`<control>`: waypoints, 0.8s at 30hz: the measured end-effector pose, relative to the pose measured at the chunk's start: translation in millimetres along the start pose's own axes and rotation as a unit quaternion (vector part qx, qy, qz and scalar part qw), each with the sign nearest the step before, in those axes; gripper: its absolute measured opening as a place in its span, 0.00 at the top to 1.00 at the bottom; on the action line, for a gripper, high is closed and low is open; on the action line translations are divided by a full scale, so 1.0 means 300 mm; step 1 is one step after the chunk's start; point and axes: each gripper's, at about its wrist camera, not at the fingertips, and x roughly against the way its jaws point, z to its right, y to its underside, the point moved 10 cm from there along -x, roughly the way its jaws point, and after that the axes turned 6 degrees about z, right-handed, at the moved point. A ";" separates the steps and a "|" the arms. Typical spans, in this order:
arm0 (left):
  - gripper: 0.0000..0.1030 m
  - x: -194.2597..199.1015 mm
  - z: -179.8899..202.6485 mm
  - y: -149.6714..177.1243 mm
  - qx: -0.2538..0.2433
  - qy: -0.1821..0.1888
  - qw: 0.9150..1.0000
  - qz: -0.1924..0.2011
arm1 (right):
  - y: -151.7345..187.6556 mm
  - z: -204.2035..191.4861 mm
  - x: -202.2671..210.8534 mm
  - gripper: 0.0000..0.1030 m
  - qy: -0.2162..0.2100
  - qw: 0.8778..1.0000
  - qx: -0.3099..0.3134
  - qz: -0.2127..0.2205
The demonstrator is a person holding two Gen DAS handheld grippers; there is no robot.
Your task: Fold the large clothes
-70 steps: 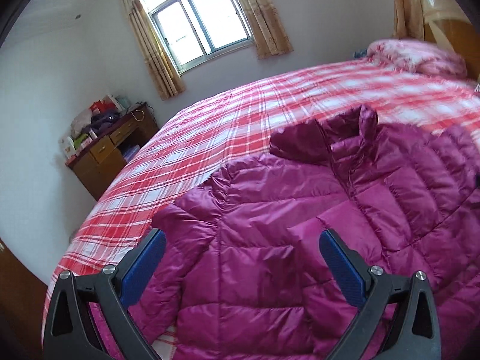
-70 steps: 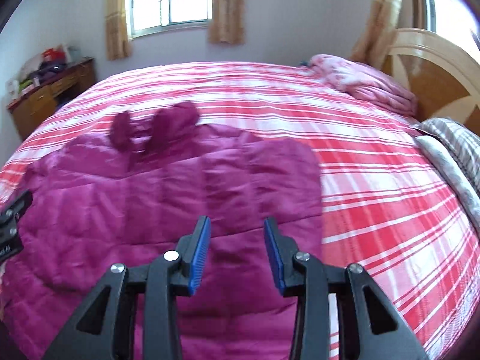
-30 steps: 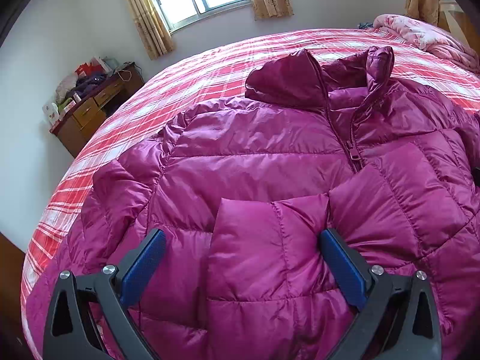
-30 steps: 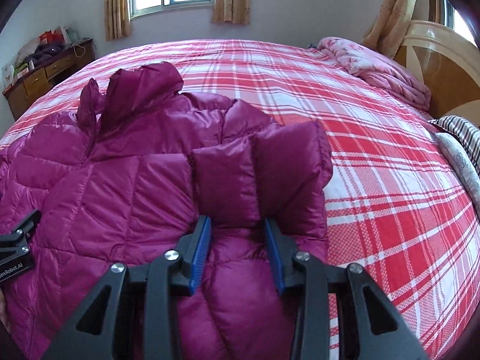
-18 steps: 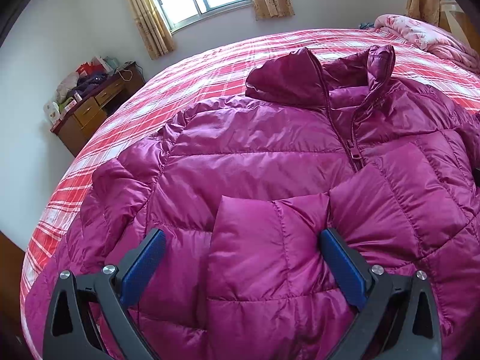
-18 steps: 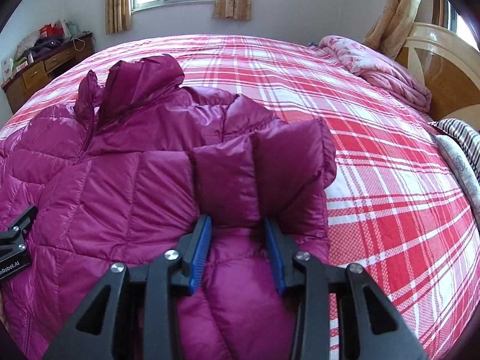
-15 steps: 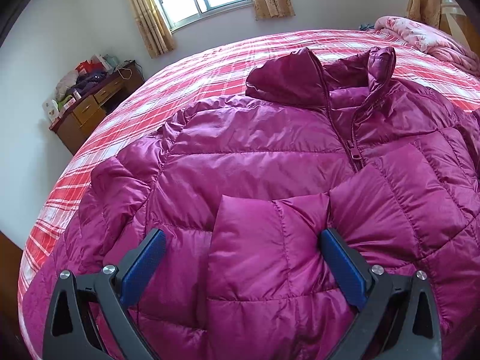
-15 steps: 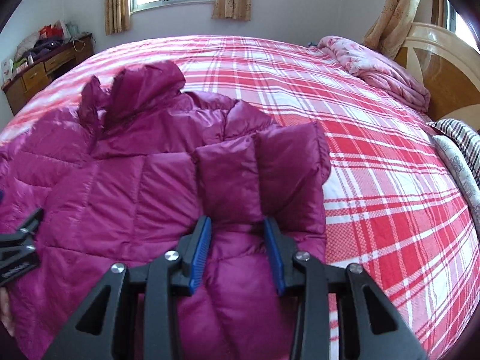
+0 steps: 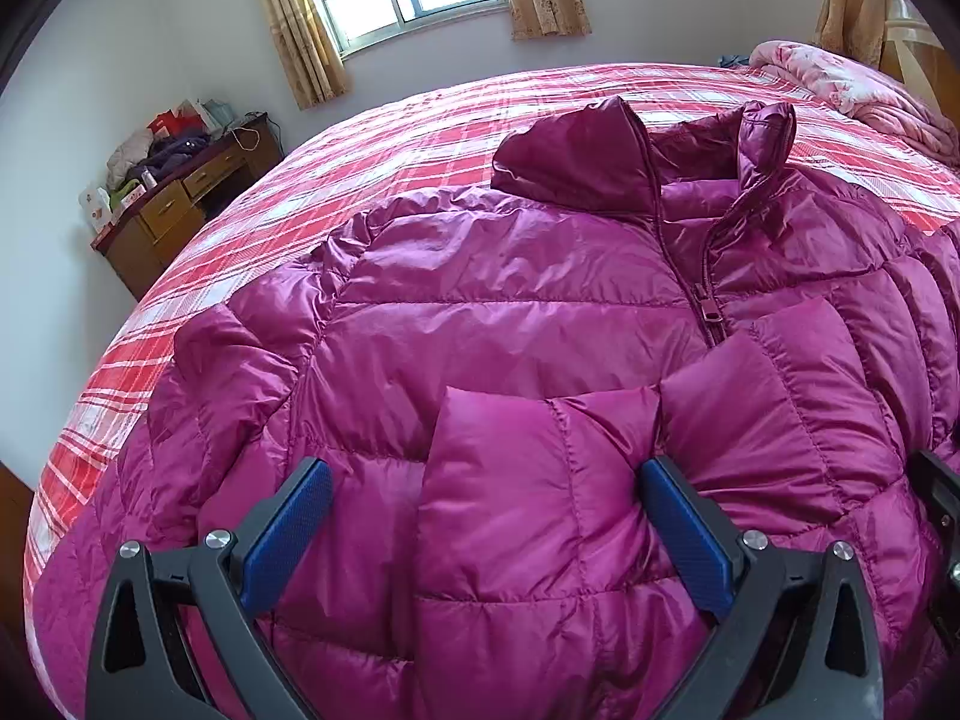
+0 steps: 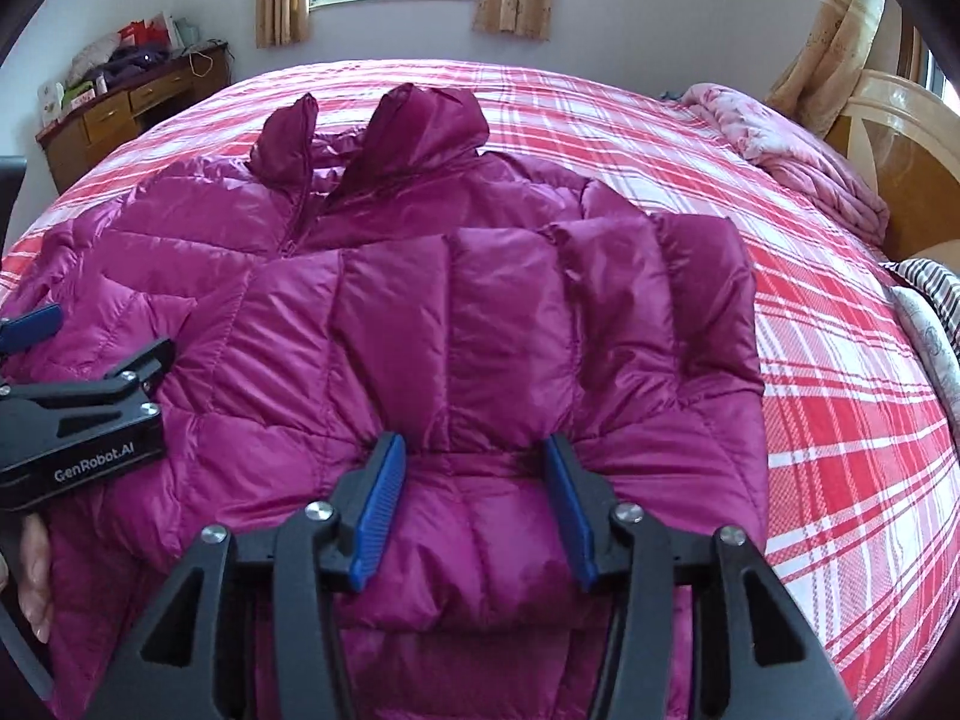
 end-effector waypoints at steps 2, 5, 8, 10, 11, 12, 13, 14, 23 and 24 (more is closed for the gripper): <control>0.01 -0.002 -0.001 0.000 0.001 0.001 1.000 -0.001 | -0.001 -0.007 -0.003 0.49 0.008 1.000 0.007 0.002; 0.01 -0.011 -0.008 -0.001 0.008 0.015 1.000 -0.012 | 0.001 -0.011 -0.001 0.49 0.013 1.000 0.010 0.006; 0.01 0.021 -0.053 -0.005 0.028 0.034 0.999 -0.014 | 0.008 -0.005 0.007 0.49 0.011 1.000 0.006 0.009; 0.01 0.068 -0.098 -0.020 0.029 0.032 0.999 0.001 | 0.007 -0.003 0.007 0.48 0.011 1.000 0.006 0.011; 0.01 0.100 -0.137 -0.032 0.030 0.028 0.999 0.013 | 0.005 -0.003 0.006 0.48 0.012 1.000 0.006 0.011; 0.01 0.137 -0.191 -0.045 0.029 0.022 0.999 0.028 | 0.006 -0.005 0.008 0.48 0.014 1.000 0.008 0.012; 0.01 0.158 -0.232 -0.049 0.028 0.017 0.999 0.036 | 0.005 -0.005 0.009 0.48 0.015 1.000 0.009 0.013; 0.01 0.180 -0.306 -0.049 0.025 0.002 0.999 0.044 | 0.005 -0.007 0.009 0.48 0.015 1.000 0.009 0.013; 0.01 0.225 -1.020 0.199 0.079 -0.168 0.983 0.004 | 0.007 -0.006 0.014 0.48 0.014 1.000 0.010 0.015; 0.01 0.229 -1.069 0.230 0.087 -0.176 0.981 -0.004 | 0.007 -0.006 0.013 0.48 0.014 1.000 0.010 0.015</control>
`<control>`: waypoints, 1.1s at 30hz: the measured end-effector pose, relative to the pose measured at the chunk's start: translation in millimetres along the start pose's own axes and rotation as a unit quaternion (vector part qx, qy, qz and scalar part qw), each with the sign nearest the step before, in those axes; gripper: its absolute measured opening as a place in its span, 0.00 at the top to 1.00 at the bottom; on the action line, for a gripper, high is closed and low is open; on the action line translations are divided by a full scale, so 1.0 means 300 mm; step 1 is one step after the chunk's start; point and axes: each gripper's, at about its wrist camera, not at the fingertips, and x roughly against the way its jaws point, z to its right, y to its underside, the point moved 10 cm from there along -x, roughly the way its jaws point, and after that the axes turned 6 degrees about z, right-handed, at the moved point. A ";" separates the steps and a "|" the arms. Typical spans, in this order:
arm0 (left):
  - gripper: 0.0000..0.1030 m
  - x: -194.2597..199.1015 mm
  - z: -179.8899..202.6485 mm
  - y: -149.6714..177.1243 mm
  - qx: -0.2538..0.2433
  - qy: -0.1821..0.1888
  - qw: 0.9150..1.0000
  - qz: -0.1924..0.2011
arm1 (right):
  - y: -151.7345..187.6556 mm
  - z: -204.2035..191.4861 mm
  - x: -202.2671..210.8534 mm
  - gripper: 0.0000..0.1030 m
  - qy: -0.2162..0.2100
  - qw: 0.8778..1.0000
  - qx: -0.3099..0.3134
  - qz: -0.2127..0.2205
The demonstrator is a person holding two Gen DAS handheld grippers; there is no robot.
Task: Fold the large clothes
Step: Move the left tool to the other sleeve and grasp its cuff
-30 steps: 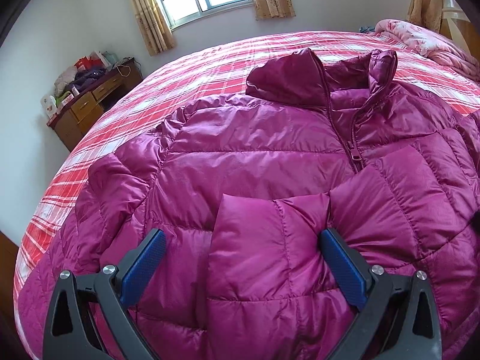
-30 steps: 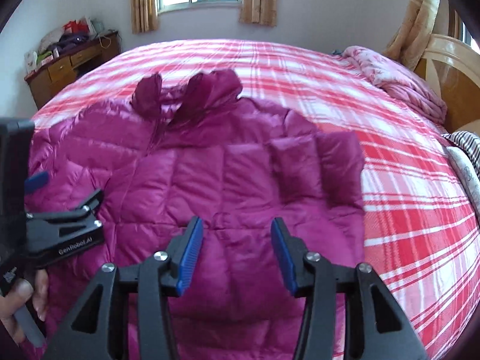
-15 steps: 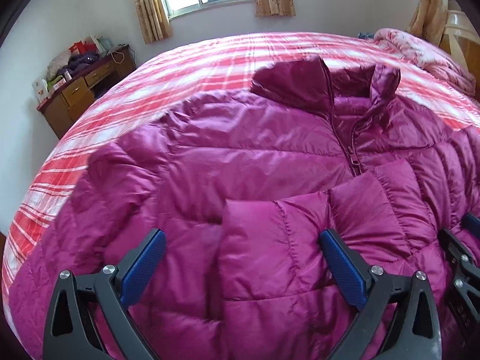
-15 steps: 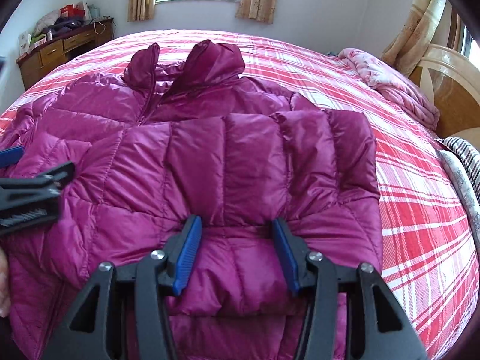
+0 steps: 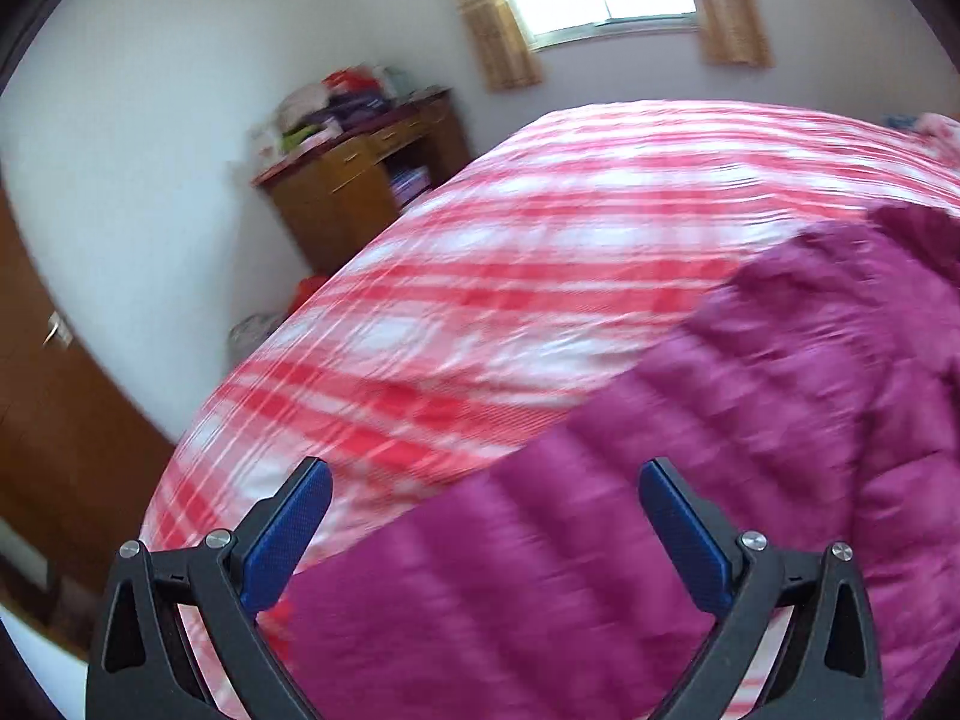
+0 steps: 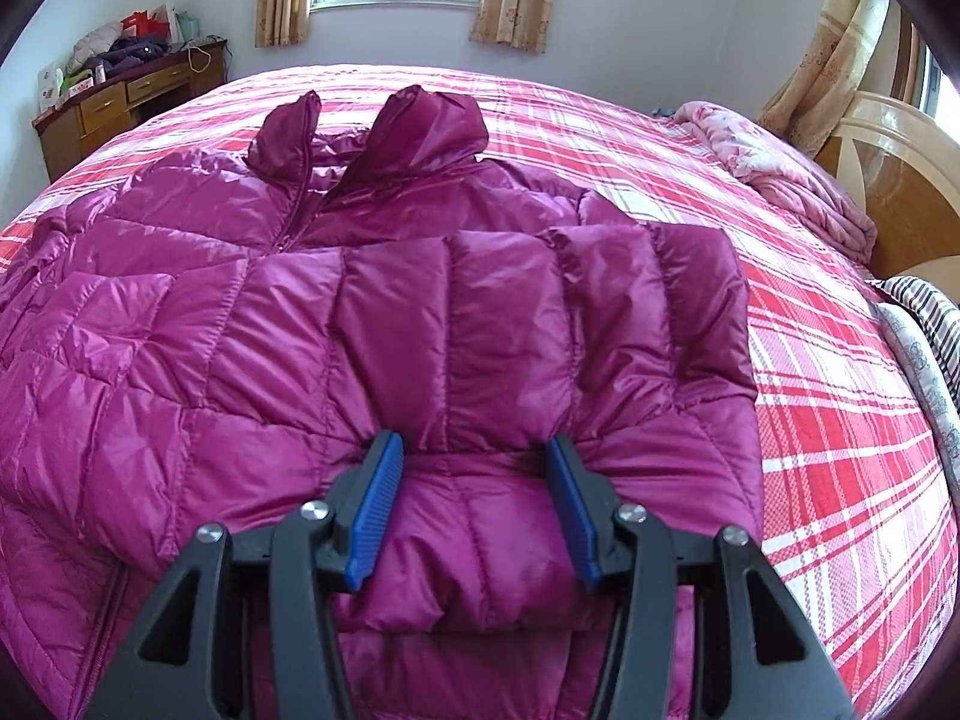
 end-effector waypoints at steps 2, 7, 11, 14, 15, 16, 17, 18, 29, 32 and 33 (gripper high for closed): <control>0.01 -0.025 -0.122 0.066 0.020 -0.015 0.999 -0.020 | 0.000 -0.002 0.000 0.48 -0.001 1.000 -0.001 0.000; 0.01 -0.057 -0.329 0.233 0.072 -0.041 0.995 -0.055 | 0.000 -0.002 0.003 0.48 -0.001 1.000 0.000 0.001; 0.01 -0.080 -0.354 0.312 0.119 -0.008 0.990 -0.074 | 0.000 -0.001 0.005 0.48 -0.001 1.000 0.000 0.001; 0.01 -0.069 -0.358 0.313 0.139 0.001 0.988 -0.072 | 0.001 -0.002 0.005 0.48 -0.002 1.000 0.000 0.001; 0.01 -0.060 -0.355 0.306 0.148 0.009 0.987 -0.070 | 0.001 -0.003 0.005 0.48 -0.002 1.000 0.000 0.001; 0.01 -0.050 -0.352 0.301 0.156 0.019 0.985 -0.067 | 0.002 -0.002 0.005 0.48 -0.001 1.000 0.000 0.002; 0.01 -0.044 -0.346 0.304 0.161 0.032 0.984 -0.069 | 0.002 -0.002 0.005 0.48 -0.001 1.000 0.001 0.002; 0.01 -0.043 -0.337 0.309 0.162 0.038 0.983 -0.075 | -0.001 -0.002 0.006 0.48 0.000 1.000 0.001 0.002; 0.01 0.013 -0.396 0.352 0.220 0.091 0.969 -0.068 | -0.002 -0.002 0.008 0.48 0.001 1.000 0.003 0.003; 0.01 0.002 -0.342 0.352 0.228 0.118 0.963 -0.078 | -0.003 -0.001 0.009 0.48 0.002 1.000 0.004 0.004; 0.01 0.000 -0.320 0.349 0.223 0.121 0.964 -0.077 | -0.002 -0.001 0.010 0.48 0.003 1.000 0.005 0.004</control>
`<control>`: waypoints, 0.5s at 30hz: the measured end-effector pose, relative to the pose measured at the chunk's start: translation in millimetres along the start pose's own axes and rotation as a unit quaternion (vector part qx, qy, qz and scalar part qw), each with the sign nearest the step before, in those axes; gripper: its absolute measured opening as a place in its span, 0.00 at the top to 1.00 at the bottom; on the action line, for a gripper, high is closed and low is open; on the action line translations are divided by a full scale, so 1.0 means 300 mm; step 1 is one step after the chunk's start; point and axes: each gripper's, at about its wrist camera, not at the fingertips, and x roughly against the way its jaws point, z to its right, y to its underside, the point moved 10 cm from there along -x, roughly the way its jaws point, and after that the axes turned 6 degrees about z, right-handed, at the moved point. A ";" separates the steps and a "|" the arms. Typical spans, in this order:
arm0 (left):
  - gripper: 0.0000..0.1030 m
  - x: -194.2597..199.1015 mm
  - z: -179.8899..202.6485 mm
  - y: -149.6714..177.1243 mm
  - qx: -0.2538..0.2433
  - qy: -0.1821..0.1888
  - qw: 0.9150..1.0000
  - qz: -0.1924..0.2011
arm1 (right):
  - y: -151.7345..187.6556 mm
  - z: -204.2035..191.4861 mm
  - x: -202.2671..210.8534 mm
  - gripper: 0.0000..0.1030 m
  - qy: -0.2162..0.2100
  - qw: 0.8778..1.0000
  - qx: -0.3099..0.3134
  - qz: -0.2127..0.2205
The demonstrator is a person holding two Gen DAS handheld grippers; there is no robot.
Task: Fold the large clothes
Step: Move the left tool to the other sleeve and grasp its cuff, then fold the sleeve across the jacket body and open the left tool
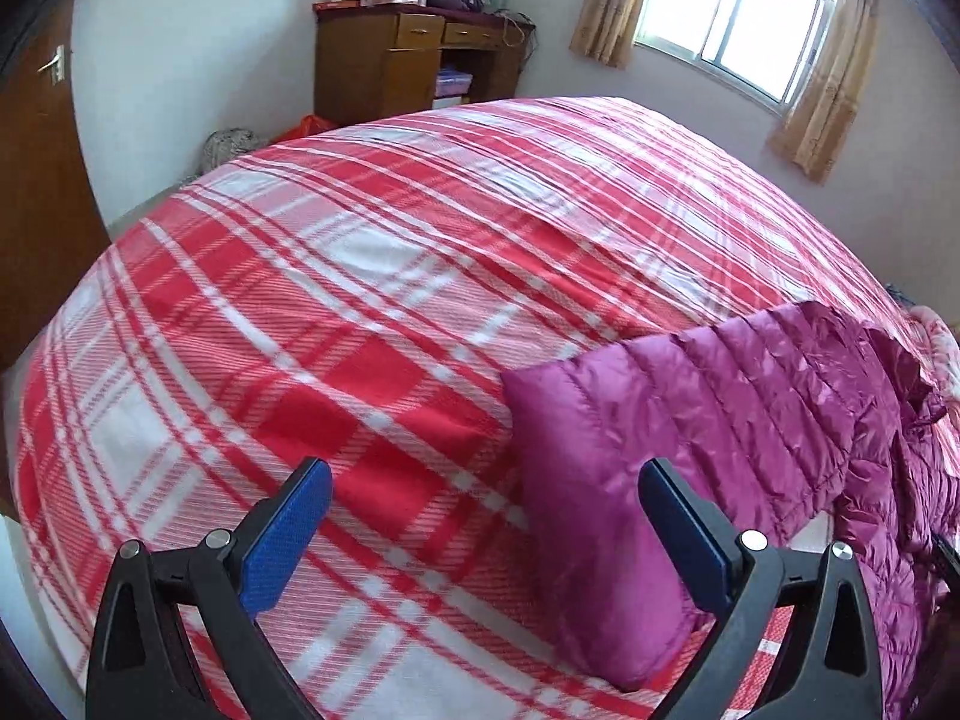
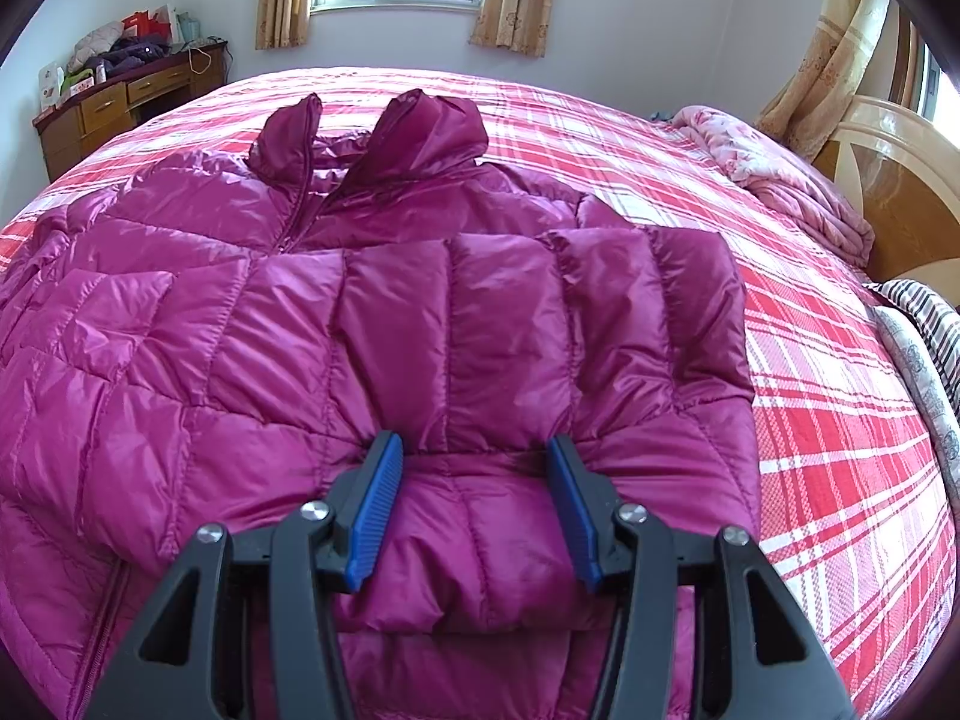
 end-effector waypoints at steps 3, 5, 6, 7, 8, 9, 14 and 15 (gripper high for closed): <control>0.01 -0.029 0.056 0.022 -0.027 -0.004 1.000 0.001 | 0.002 -0.001 0.004 0.48 0.000 1.000 0.001 0.001; 0.31 -0.041 0.085 0.033 -0.048 -0.010 0.999 0.002 | 0.003 -0.001 0.005 0.48 0.001 1.000 0.003 0.001; 0.40 -0.040 0.100 0.031 -0.060 -0.009 0.998 0.004 | 0.003 -0.001 0.005 0.48 0.002 1.000 0.004 0.001; 0.68 -0.037 0.118 0.029 -0.066 0.003 0.998 0.002 | 0.002 0.000 0.007 0.48 0.000 1.000 0.004 0.001; 0.78 -0.031 0.134 0.019 -0.070 0.012 0.997 0.002 | -0.001 0.003 0.011 0.48 -0.003 1.000 0.000 0.002; 0.81 -0.016 0.145 -0.003 -0.083 0.005 0.997 0.010 | -0.003 0.008 0.020 0.48 -0.011 1.000 -0.005 0.003; 0.85 0.146 0.249 -0.188 -0.173 -0.039 0.977 0.115 | -0.037 0.042 0.140 0.48 -0.031 0.999 -0.018 0.035; 0.85 0.174 0.274 -0.220 -0.191 -0.049 0.971 0.133 | -0.039 0.048 0.163 0.48 -0.029 0.999 -0.012 0.041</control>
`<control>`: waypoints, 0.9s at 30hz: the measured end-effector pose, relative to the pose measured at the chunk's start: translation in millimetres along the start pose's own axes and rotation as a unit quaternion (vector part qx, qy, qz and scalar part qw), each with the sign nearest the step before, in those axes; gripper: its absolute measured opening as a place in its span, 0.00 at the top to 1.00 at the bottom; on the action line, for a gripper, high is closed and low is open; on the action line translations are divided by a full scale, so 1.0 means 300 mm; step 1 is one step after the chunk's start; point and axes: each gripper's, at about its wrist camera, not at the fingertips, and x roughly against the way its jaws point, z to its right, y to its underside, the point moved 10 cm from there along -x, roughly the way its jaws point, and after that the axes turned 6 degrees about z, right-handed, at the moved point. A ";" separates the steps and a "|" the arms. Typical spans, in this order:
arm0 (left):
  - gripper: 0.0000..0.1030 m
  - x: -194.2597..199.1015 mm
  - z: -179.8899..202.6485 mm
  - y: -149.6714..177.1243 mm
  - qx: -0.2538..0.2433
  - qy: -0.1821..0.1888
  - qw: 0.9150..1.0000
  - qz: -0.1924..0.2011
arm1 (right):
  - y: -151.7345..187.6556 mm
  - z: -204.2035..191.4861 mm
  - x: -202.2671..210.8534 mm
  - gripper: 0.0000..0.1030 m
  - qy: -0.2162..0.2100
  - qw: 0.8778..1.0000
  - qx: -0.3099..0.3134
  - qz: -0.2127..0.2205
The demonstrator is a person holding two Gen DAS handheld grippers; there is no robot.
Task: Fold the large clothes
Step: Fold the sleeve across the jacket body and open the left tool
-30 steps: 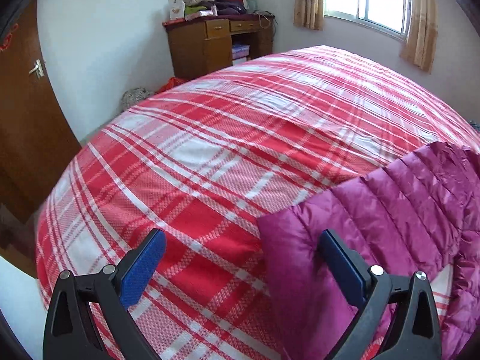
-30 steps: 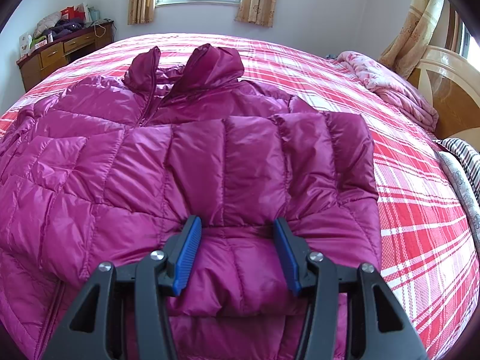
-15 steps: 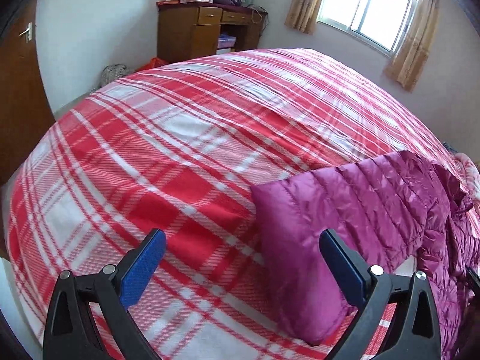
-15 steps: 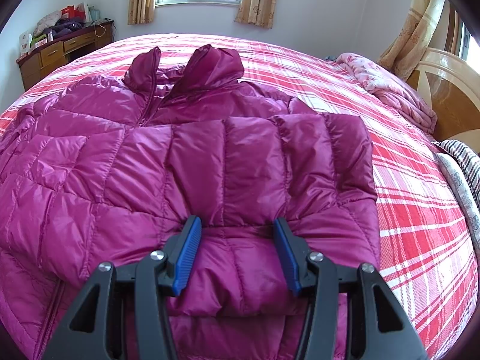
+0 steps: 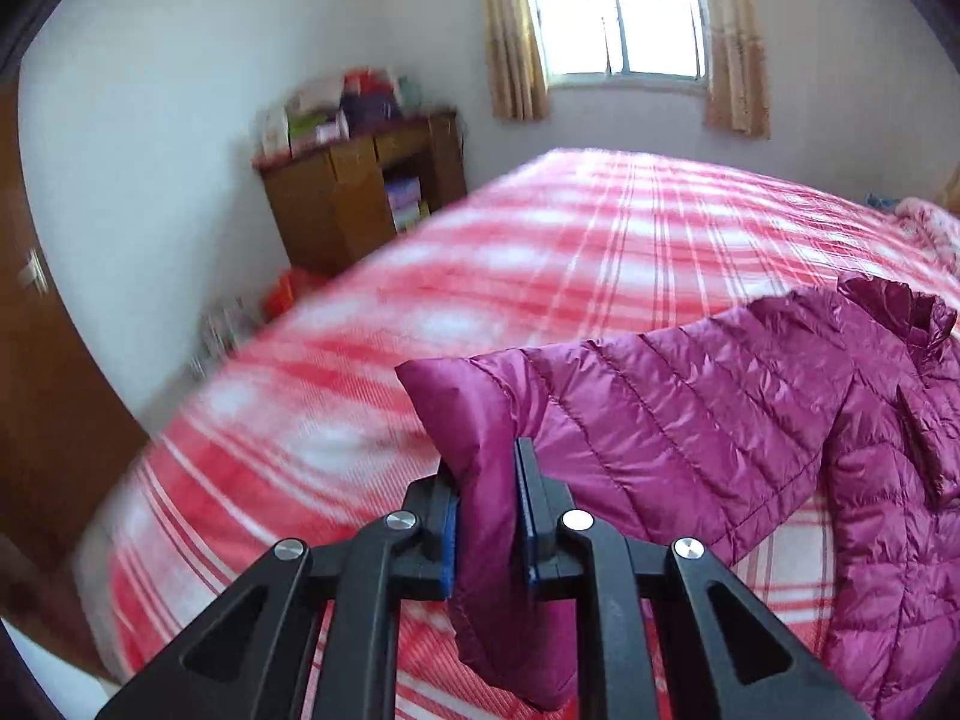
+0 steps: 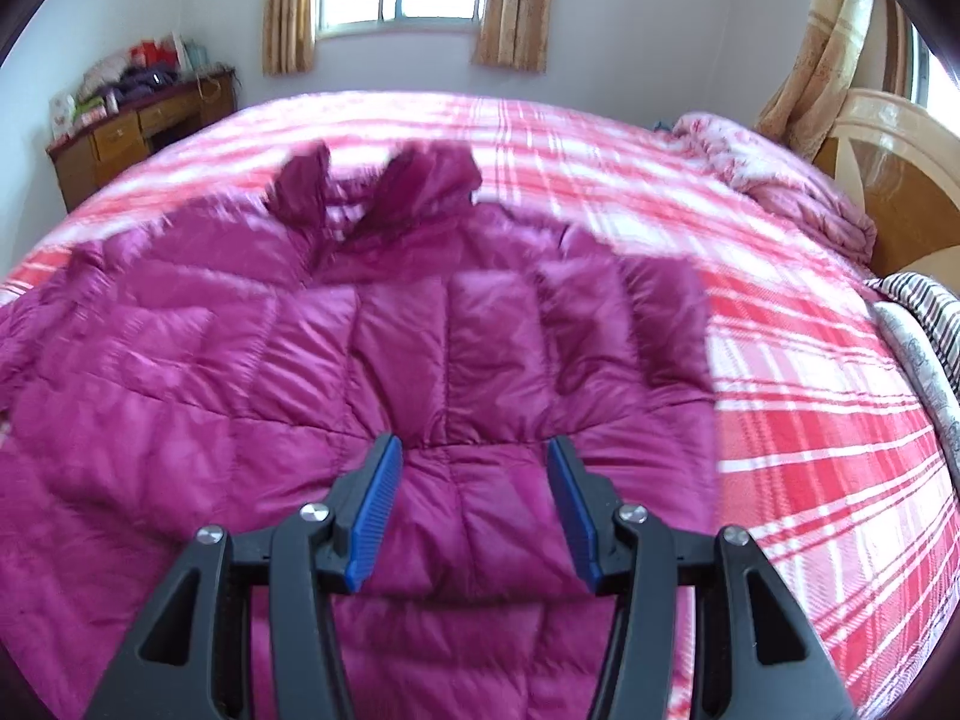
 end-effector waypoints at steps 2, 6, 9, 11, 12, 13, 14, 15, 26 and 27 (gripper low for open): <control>0.85 0.044 0.031 -0.086 -0.029 -0.015 0.999 0.031 | 0.003 0.016 0.035 0.48 0.006 1.000 0.009 0.005; 0.85 0.115 0.126 -0.210 -0.056 0.003 0.996 0.071 | 0.022 0.067 0.064 0.48 0.021 1.000 0.004 0.012; 0.85 0.193 0.264 -0.286 -0.079 0.037 0.991 0.101 | 0.043 0.110 0.066 0.48 0.033 0.999 -0.008 0.019; 0.85 0.236 0.358 -0.324 -0.094 0.061 0.987 0.116 | 0.062 0.127 0.066 0.48 0.036 0.999 -0.019 0.022; 0.85 0.266 0.410 -0.339 -0.105 0.073 0.984 0.126 | 0.073 0.136 0.068 0.48 0.035 0.999 -0.027 0.023; 0.85 0.297 0.469 -0.352 -0.117 0.087 0.980 0.136 | 0.080 0.142 0.065 0.48 0.033 0.999 -0.032 0.024; 0.85 0.319 0.518 -0.362 -0.127 0.098 0.977 0.143 | 0.086 0.145 0.061 0.48 0.031 0.999 -0.037 0.024; 0.85 0.339 0.572 -0.370 -0.139 0.109 0.973 0.149 | 0.094 0.146 0.058 0.48 0.030 0.998 -0.040 0.024; 0.85 0.446 1.117 -0.309 -0.213 0.204 0.944 0.147 | 0.147 0.156 0.036 0.48 0.017 0.998 -0.060 0.003; 0.85 0.443 1.170 -0.286 -0.217 0.212 0.942 0.140 | 0.151 0.157 0.033 0.48 0.017 0.998 -0.061 0.001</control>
